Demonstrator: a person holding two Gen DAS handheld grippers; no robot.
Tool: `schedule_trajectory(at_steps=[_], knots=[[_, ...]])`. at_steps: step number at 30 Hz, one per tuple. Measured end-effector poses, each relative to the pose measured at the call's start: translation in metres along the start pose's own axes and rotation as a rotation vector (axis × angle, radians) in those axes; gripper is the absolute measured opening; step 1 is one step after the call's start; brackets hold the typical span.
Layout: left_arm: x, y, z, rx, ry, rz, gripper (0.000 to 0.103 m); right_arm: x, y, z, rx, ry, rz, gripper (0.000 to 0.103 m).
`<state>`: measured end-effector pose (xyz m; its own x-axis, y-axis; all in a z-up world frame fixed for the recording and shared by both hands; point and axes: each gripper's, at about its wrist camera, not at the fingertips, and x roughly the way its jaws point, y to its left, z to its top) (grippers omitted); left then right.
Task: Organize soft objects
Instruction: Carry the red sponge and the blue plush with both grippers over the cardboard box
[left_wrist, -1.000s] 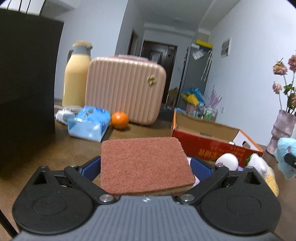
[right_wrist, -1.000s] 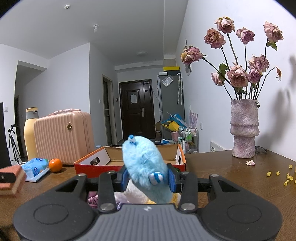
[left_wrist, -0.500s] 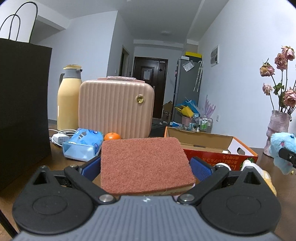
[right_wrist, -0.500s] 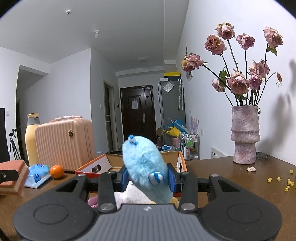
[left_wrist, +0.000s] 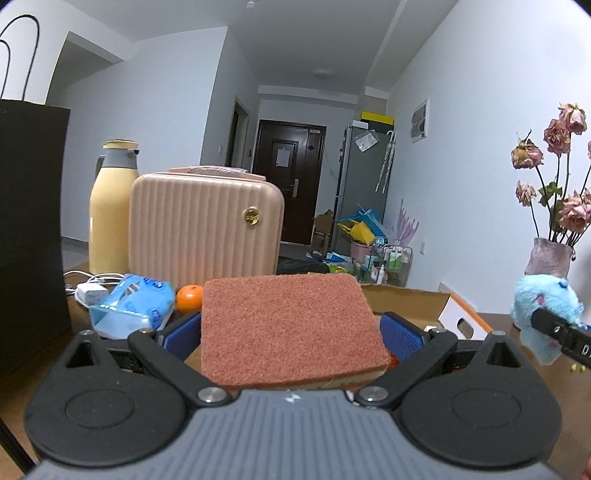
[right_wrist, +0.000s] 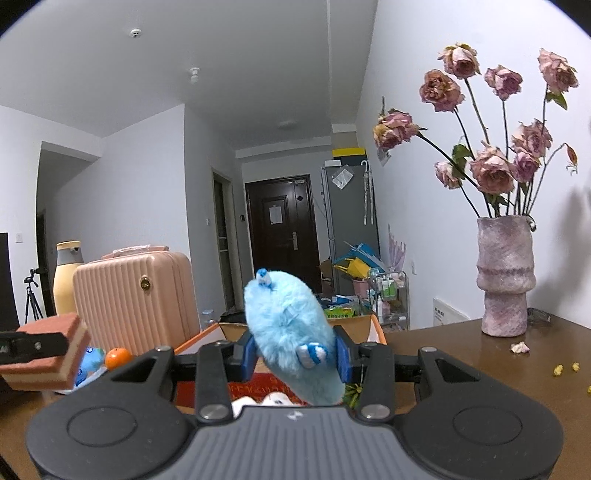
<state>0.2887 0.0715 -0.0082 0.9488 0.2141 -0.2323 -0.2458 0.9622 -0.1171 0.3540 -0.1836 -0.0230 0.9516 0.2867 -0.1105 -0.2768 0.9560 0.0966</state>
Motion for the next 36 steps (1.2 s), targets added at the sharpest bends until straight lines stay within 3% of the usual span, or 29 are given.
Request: schedule_trajectory(at_steps=[18,36], knots=[[0.048,-0.029,0.028,-0.035,-0.038,-0.023,0.102,0.058,0.019,0.020,0.011,0.017,-0.003,0.040],[0.104,-0.043,0.047,-0.081,-0.033,0.001,0.102,0.123,0.030,0.037,-0.027,0.133,-0.056,0.040]])
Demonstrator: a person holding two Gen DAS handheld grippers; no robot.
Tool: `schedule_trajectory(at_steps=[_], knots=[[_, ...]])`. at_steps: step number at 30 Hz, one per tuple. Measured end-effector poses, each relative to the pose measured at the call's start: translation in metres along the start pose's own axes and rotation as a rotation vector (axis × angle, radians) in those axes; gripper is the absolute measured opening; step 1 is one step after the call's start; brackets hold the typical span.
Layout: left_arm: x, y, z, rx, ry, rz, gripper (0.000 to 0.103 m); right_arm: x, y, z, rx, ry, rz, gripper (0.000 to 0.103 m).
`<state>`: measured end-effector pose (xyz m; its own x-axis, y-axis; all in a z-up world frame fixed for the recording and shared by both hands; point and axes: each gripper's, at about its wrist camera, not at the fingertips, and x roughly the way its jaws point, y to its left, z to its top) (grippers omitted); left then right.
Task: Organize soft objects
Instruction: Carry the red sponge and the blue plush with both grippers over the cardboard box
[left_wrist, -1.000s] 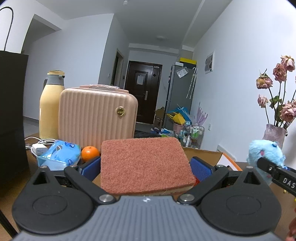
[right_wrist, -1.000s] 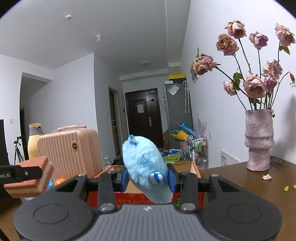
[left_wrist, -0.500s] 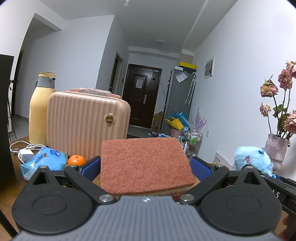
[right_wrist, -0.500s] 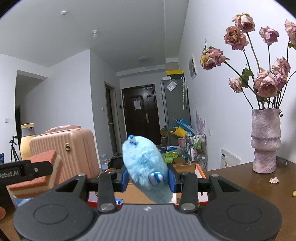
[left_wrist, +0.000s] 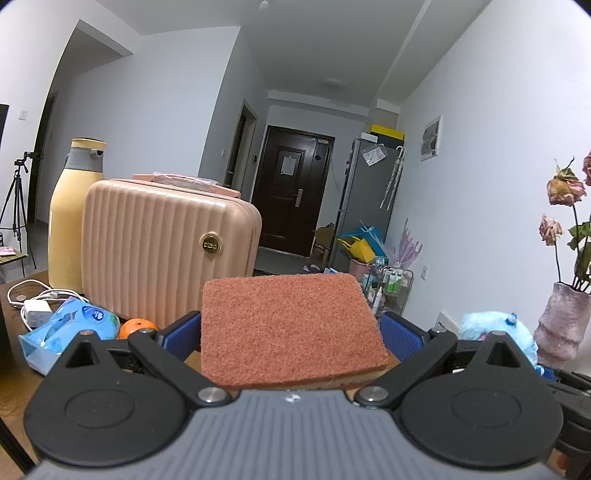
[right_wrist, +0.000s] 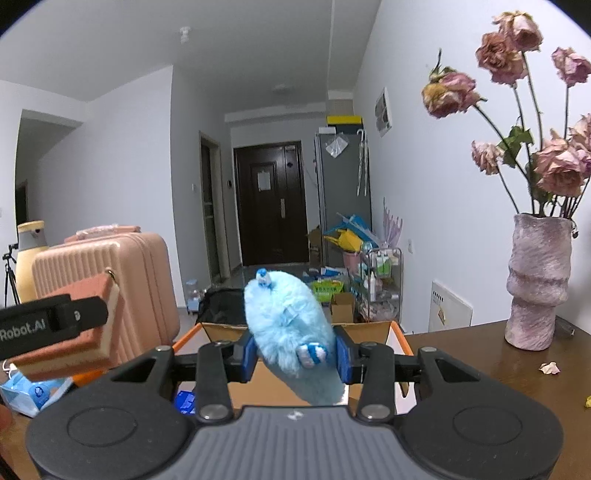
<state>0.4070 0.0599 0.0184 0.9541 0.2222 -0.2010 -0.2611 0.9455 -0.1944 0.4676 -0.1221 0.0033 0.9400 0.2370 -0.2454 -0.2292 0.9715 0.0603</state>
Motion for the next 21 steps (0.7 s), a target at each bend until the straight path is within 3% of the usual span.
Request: schedule_trajectory(at_steps=[21], knots=[[0.076,-0.023,0.011,0.005,0.058,0.010,0.102,0.078,-0.005,0.017,-0.005,0.178,-0.053,0.040]])
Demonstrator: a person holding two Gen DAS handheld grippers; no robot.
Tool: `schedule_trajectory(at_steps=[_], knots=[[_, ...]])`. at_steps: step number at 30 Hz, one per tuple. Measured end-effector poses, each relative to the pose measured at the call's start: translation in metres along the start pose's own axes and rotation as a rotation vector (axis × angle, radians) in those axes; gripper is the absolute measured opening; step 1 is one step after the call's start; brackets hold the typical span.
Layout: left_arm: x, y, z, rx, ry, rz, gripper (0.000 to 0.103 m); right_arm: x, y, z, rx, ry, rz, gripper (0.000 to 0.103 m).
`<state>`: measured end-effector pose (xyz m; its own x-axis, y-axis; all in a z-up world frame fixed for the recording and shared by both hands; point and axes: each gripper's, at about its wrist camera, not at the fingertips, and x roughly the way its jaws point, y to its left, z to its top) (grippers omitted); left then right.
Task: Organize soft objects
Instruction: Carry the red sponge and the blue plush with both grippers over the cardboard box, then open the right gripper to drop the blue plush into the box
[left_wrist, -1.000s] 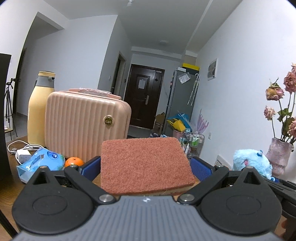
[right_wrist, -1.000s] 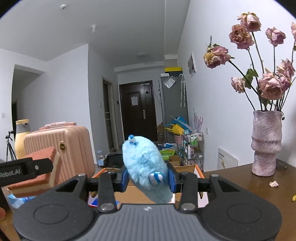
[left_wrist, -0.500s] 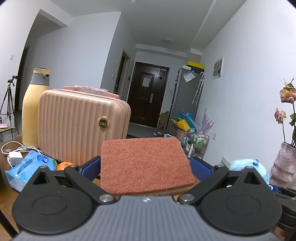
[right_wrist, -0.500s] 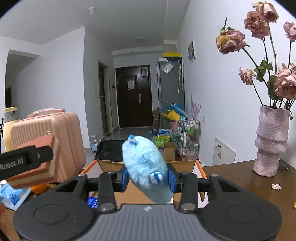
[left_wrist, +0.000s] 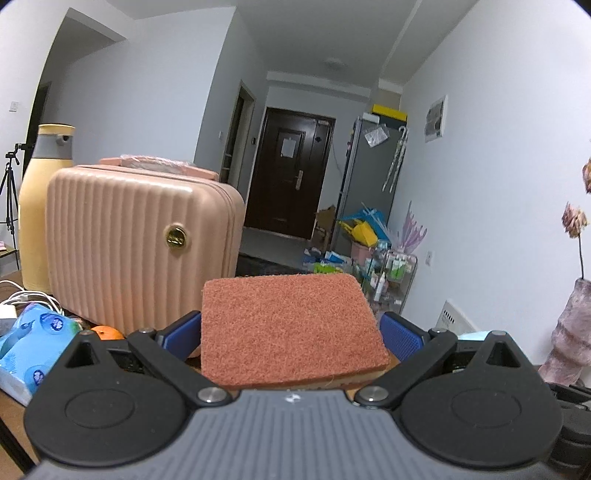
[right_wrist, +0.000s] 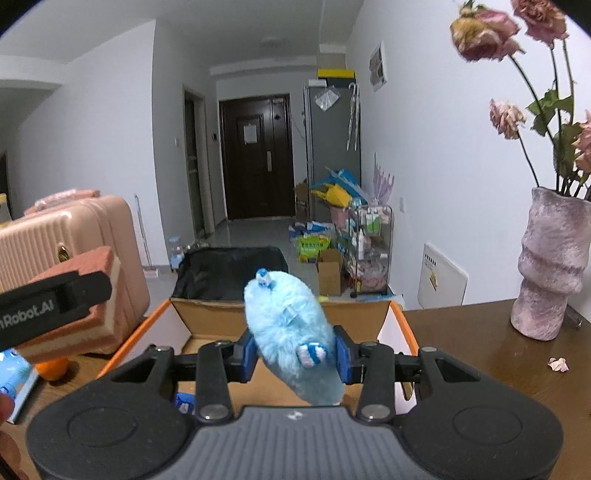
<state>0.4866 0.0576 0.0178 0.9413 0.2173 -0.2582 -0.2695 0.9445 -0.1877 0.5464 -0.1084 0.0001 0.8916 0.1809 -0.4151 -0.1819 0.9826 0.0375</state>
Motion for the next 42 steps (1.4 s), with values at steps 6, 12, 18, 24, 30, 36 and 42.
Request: schedule_trajectory(at_steps=[6,12,18,24,30,36,42], knots=[[0.027,-0.006,-0.001,0.031,0.065,-0.011,0.102,0.021,-0.003,-0.004,0.015,0.058,-0.002,0.040],[0.051,-0.008,-0.012,0.069,0.149,-0.037,0.102,0.035,-0.009,-0.010,0.034,0.096,0.009,0.040],[0.062,-0.007,-0.021,0.087,0.181,-0.018,0.102,0.035,-0.010,-0.011,0.036,0.093,0.005,0.040],[0.062,-0.004,-0.020,0.071,0.177,-0.016,0.103,0.036,-0.011,-0.009,0.036,0.100,-0.031,0.048],[0.066,0.000,-0.020,0.045,0.200,-0.013,0.103,0.032,-0.012,-0.008,0.034,0.084,-0.117,0.102],[0.067,0.002,-0.020,0.046,0.205,0.010,0.103,0.034,-0.016,-0.007,0.044,0.103,-0.112,0.103],[0.063,0.000,-0.018,0.056,0.193,0.010,0.103,0.028,-0.014,-0.007,0.045,0.090,-0.110,0.103]])
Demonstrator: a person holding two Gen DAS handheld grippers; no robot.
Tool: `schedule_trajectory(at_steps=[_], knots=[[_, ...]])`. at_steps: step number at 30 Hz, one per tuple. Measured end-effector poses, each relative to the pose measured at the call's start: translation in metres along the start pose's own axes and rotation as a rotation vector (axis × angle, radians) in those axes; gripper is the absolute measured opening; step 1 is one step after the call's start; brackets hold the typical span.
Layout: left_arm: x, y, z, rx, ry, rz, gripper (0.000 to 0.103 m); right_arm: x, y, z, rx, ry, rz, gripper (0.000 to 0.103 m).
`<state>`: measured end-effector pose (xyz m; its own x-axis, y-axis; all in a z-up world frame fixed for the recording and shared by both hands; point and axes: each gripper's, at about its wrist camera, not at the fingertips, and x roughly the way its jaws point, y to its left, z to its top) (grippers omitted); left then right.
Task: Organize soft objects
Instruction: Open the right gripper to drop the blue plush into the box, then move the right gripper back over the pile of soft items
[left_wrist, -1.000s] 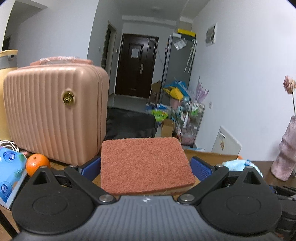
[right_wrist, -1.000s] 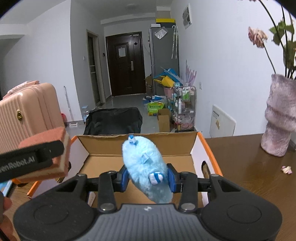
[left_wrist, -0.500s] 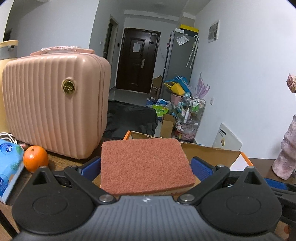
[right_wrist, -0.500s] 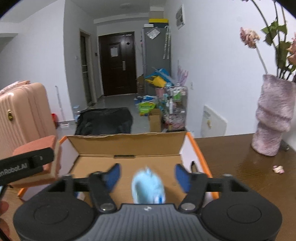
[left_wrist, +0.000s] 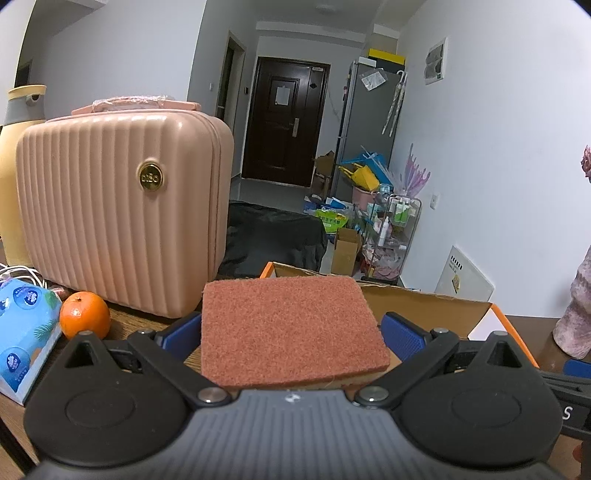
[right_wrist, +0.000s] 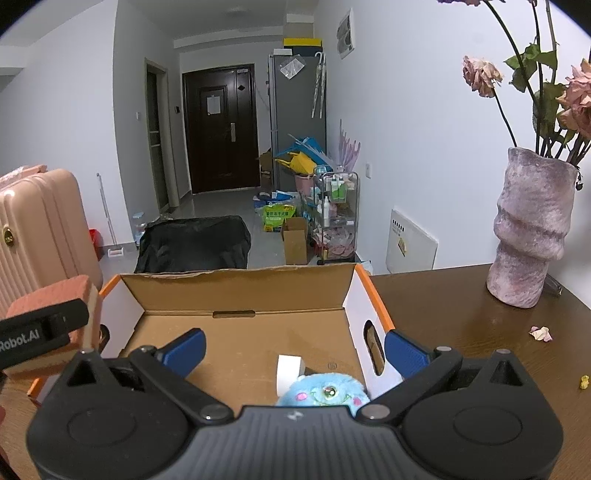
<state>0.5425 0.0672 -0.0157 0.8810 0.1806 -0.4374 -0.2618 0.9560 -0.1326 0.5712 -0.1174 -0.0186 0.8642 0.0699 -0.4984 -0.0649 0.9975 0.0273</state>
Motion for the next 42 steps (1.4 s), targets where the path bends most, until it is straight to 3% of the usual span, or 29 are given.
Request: schedule_trajectory(at_steps=[23,42], knots=[[-0.063,0.016,-0.013,-0.001,-0.063,-0.002,0.103,-0.065,-0.005,-0.020,-0.046,-0.085,0.022,0.103],[-0.123,0.031,-0.048,0.056,-0.105,0.014,0.103,-0.131,-0.009,-0.069,-0.096,-0.172,0.061,0.103]])
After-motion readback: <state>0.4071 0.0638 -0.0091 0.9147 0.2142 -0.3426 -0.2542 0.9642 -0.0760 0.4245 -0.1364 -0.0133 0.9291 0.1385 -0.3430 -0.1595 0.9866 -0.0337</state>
